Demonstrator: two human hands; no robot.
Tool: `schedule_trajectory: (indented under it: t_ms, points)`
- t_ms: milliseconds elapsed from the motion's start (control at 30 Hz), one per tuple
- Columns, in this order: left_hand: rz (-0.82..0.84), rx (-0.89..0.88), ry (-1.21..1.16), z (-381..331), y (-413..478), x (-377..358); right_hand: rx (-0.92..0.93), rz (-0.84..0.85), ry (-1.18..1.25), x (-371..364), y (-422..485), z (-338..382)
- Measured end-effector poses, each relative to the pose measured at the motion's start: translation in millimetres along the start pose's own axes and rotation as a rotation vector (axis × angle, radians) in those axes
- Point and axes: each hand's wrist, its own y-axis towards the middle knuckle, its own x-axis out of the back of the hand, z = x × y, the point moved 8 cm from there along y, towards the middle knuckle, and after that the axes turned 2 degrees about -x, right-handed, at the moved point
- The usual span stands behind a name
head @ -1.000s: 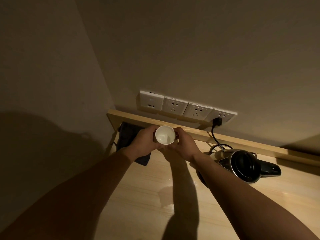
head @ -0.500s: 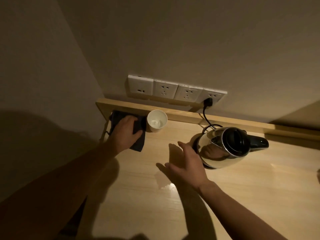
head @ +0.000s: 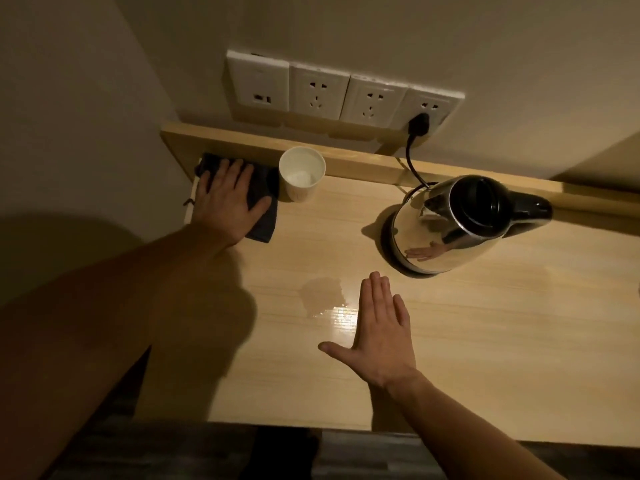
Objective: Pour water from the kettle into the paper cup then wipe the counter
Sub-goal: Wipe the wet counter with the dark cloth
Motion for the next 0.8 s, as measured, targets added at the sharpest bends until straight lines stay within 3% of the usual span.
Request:
schedule_trajectory:
  t_ms: [800]
  points:
    - [0.032, -0.120, 0.076, 2.8, -18.5, -12.7, -0.001, -0.079, -0.087, -8.2, 2.3, -0.3]
